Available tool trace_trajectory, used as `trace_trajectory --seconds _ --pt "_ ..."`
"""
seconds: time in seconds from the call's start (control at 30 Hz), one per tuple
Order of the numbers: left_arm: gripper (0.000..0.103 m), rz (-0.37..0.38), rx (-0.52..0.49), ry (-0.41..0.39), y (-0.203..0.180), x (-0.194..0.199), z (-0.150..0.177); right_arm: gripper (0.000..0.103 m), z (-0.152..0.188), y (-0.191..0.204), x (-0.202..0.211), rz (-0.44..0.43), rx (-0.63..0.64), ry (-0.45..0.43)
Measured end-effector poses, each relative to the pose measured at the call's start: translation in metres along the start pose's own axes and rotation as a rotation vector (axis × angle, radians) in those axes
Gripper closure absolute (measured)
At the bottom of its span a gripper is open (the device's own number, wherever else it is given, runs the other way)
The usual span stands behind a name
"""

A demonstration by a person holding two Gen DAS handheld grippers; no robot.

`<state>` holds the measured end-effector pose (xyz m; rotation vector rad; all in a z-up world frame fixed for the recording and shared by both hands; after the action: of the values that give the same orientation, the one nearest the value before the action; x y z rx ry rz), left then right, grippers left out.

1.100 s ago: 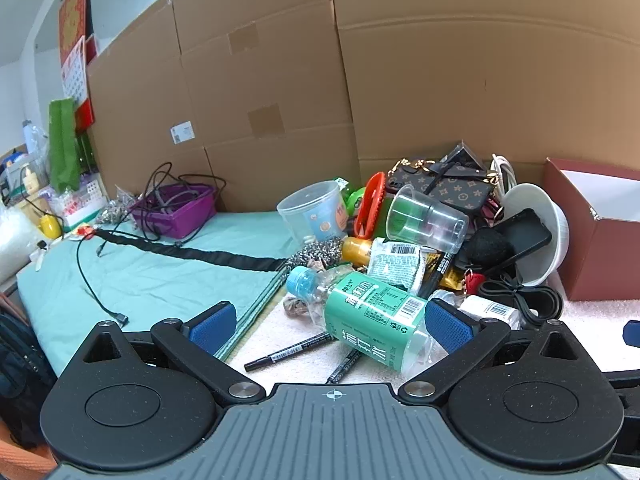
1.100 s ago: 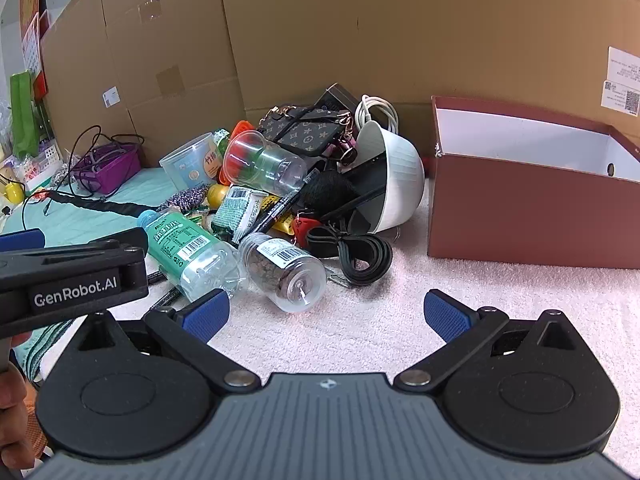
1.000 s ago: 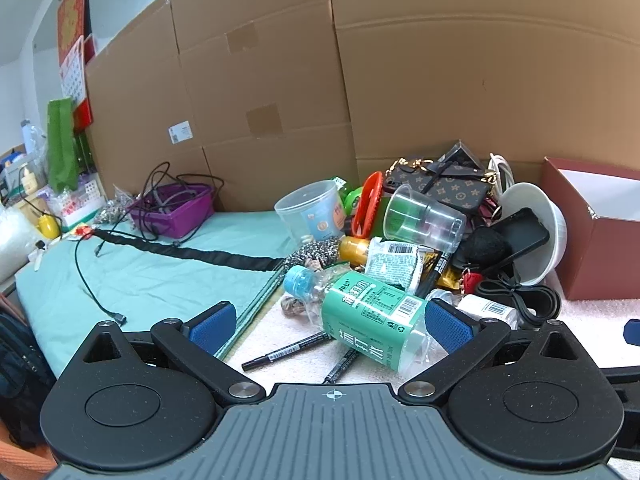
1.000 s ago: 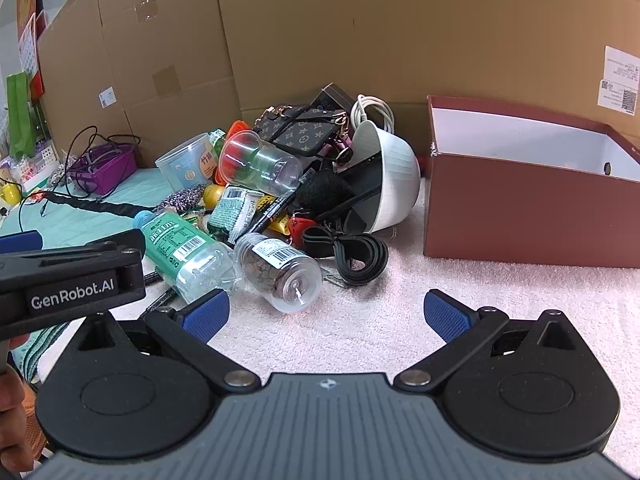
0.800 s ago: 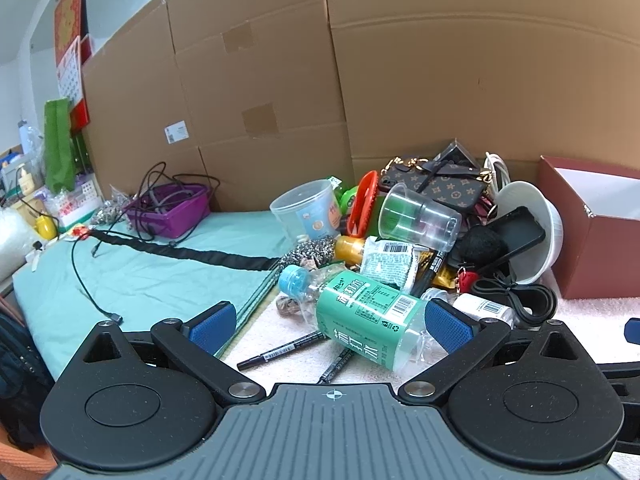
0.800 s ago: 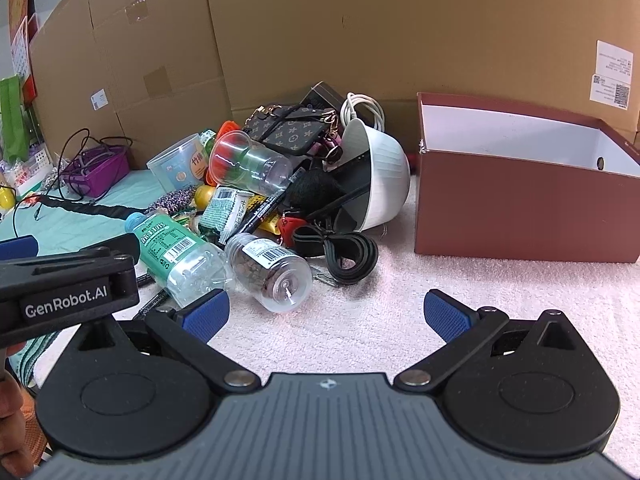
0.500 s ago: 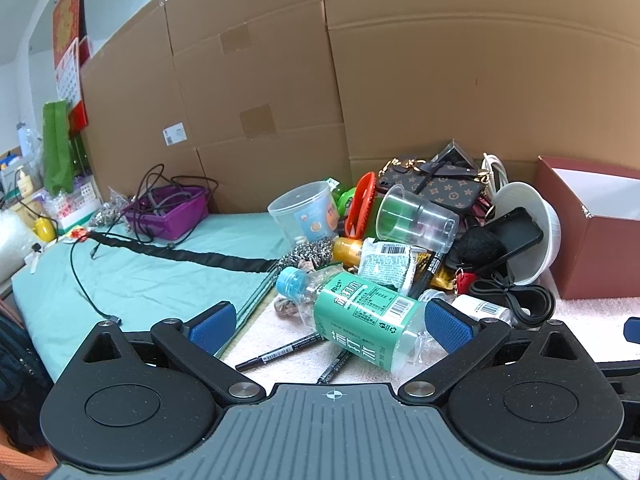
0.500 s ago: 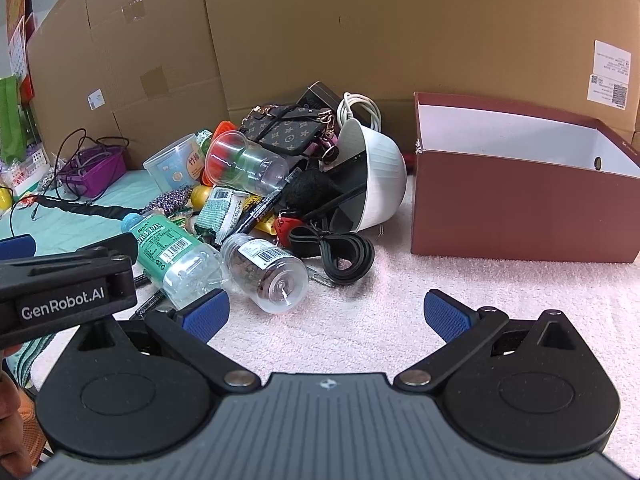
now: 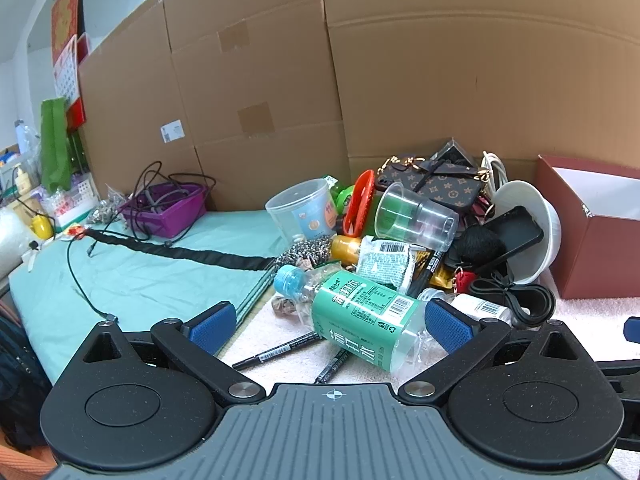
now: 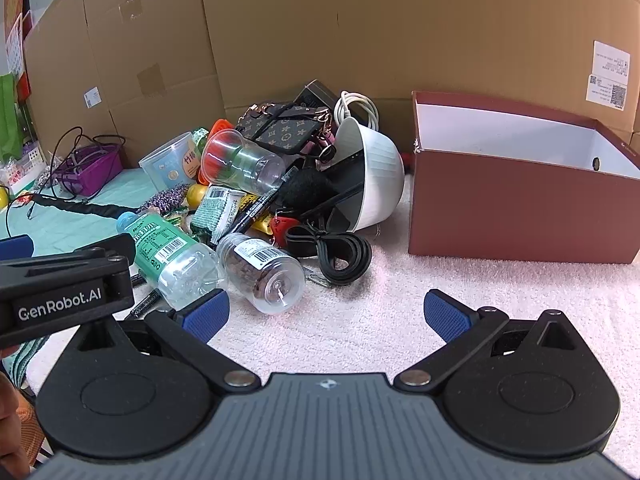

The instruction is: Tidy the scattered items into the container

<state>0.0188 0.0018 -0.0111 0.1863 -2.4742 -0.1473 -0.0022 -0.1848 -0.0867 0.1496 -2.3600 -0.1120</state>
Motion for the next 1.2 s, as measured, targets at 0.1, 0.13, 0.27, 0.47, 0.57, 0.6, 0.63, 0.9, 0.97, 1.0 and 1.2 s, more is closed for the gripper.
trace_trajectory --seconds 0.1,0.13,0.27,0.47,0.57,0.6,0.63,0.9,0.97,1.0,1.2 --pt "0.0 0.004 0.001 0.002 0.0 -0.001 0.0 0.0 0.0 0.0 0.0 0.004 0.0 0.001" --pt "0.0 0.004 0.001 0.003 0.0 -0.001 0.0 0.0 0.0 0.0 0.0 0.005 0.001 0.001" --pt "0.0 0.006 0.0 0.005 0.0 -0.003 0.0 0.0 0.0 0.001 -0.002 0.006 0.003 0.004" --pt "0.0 0.011 -0.002 0.009 -0.001 -0.006 -0.001 0.0 0.0 0.001 -0.003 0.008 0.001 0.007" --pt "0.0 0.014 -0.003 0.01 -0.001 -0.008 -0.001 0.0 0.0 0.001 -0.005 0.009 0.001 0.01" --pt "0.0 0.015 -0.003 0.011 -0.001 -0.008 -0.002 0.0 -0.001 0.001 -0.006 0.01 0.001 0.011" --pt "0.0 0.015 -0.003 0.012 -0.001 -0.009 -0.002 0.0 -0.001 0.002 -0.006 0.01 0.002 0.012" --pt "0.0 0.027 -0.004 0.027 -0.002 -0.019 -0.004 0.0 -0.005 0.004 -0.011 0.019 0.01 0.019" --pt "0.0 0.035 -0.004 0.036 -0.002 -0.023 -0.005 0.0 -0.006 0.004 -0.014 0.025 0.011 0.024" --pt "0.0 0.041 -0.004 0.039 -0.002 -0.025 -0.005 0.0 -0.006 0.004 -0.015 0.029 0.011 0.027" --pt "0.0 0.051 -0.009 0.043 -0.003 -0.031 -0.006 0.0 -0.008 0.006 -0.021 0.046 0.017 0.034"
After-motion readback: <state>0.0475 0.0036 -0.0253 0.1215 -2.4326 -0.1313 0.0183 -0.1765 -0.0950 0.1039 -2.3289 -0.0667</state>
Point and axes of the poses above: each gripper's, at about its wrist camera, not at the fingertips, and x roughly against the way its jaws point, y to its left, z to its underside, the point moved 2 cm from there along -x, roughly the way its jaws point, and after that the axes turned 8 degrees about y, right-handed, at the moved point
